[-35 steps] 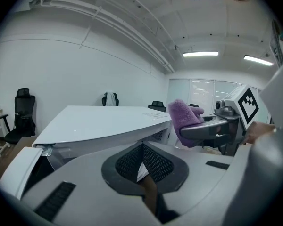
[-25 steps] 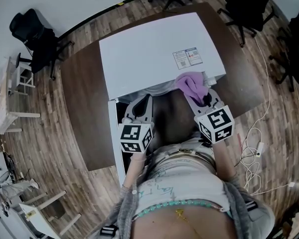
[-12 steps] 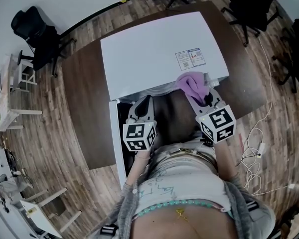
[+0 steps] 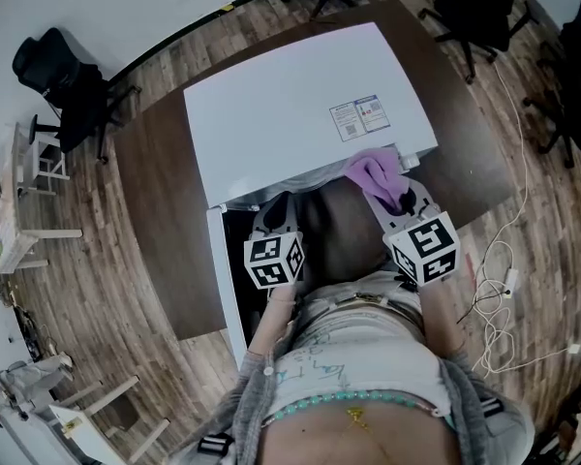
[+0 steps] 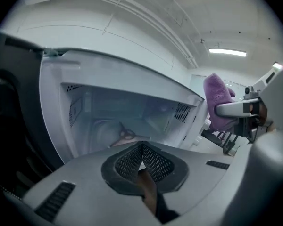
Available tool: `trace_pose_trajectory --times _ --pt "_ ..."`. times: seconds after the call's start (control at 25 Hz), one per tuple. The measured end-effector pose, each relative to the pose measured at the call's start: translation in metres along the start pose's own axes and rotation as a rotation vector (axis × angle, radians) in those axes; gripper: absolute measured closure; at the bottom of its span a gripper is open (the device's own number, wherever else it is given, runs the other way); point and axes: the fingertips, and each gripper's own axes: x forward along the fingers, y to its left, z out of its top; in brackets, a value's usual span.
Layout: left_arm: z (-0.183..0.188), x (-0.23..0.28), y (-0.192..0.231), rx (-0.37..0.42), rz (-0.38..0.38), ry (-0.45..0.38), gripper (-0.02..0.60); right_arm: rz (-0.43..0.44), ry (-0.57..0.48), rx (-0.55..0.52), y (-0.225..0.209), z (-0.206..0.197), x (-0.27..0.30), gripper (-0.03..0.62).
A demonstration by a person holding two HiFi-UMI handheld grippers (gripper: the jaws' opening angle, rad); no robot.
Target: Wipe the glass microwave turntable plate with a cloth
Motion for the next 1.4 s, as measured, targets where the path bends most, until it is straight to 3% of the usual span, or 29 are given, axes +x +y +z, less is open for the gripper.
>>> trace_pose_trajectory --times 0.52,0.64,0.72,0.88,1.04,1.2,1.4 --pt "-0.034 0.029 0.016 -0.054 0.026 0.063 0.569 -0.027 0.039 0.039 -0.001 -0.019 -0.009 0.490" --pt "-0.039 0.035 0.017 -0.114 0.014 0.065 0.569 -0.029 0.043 0.046 -0.002 -0.022 -0.008 0.490" --pt "-0.042 0.037 0.019 -0.184 0.017 0.057 0.569 -0.030 0.045 0.051 -0.003 -0.024 -0.008 0.490" --pt "-0.047 0.038 0.023 -0.399 0.013 0.028 0.567 -0.035 0.052 0.058 -0.005 -0.028 -0.009 0.490" --pt "-0.050 0.039 0.024 -0.465 0.033 0.010 0.563 -0.040 0.055 0.063 -0.007 -0.030 -0.009 0.490" --pt "-0.066 0.043 0.028 -0.681 0.034 0.009 0.448 -0.046 0.060 0.065 -0.009 -0.031 -0.010 0.490" --pt "-0.079 0.047 0.032 -0.907 0.029 0.016 0.401 -0.050 0.067 0.070 -0.009 -0.035 -0.009 0.490"
